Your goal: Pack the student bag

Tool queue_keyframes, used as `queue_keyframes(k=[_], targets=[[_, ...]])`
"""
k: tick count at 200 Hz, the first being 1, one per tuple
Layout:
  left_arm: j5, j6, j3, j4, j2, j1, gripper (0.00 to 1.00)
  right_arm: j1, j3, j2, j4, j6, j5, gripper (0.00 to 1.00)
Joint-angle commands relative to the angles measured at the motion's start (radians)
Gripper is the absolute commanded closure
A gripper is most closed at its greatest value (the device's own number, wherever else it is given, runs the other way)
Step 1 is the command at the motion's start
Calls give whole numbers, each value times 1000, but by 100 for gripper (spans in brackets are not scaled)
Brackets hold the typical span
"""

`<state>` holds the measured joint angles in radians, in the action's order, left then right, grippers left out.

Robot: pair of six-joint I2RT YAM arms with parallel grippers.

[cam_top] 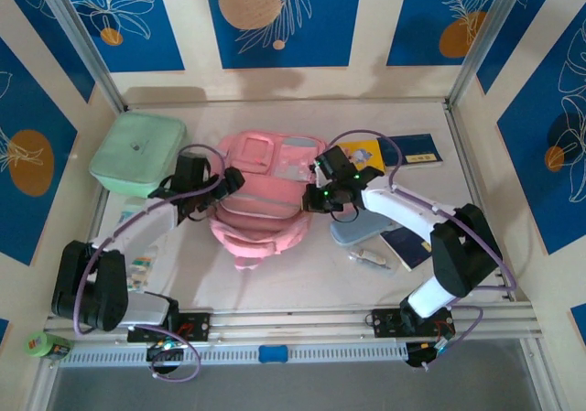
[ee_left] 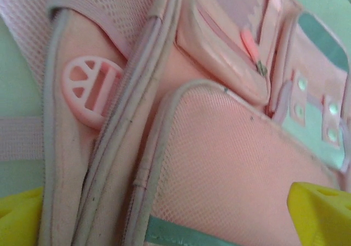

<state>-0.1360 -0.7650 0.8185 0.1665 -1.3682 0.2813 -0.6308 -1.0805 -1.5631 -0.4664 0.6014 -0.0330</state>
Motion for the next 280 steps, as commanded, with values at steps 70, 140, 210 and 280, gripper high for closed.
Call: queue_keyframes(k=[70, 140, 210, 280], targets=[[23, 242, 172, 296, 17, -57, 0, -123, -33, 16, 101, 145, -69, 38], [12, -15, -54, 298, 320, 217, 1, 151, -15, -1, -8, 146, -115, 27], [195, -301, -228, 148, 431, 662, 0, 197, -51, -155, 34, 199, -100, 30], [273, -305, -370, -25, 352, 639, 1, 202, -101, -203, 120, 158, -144, 82]])
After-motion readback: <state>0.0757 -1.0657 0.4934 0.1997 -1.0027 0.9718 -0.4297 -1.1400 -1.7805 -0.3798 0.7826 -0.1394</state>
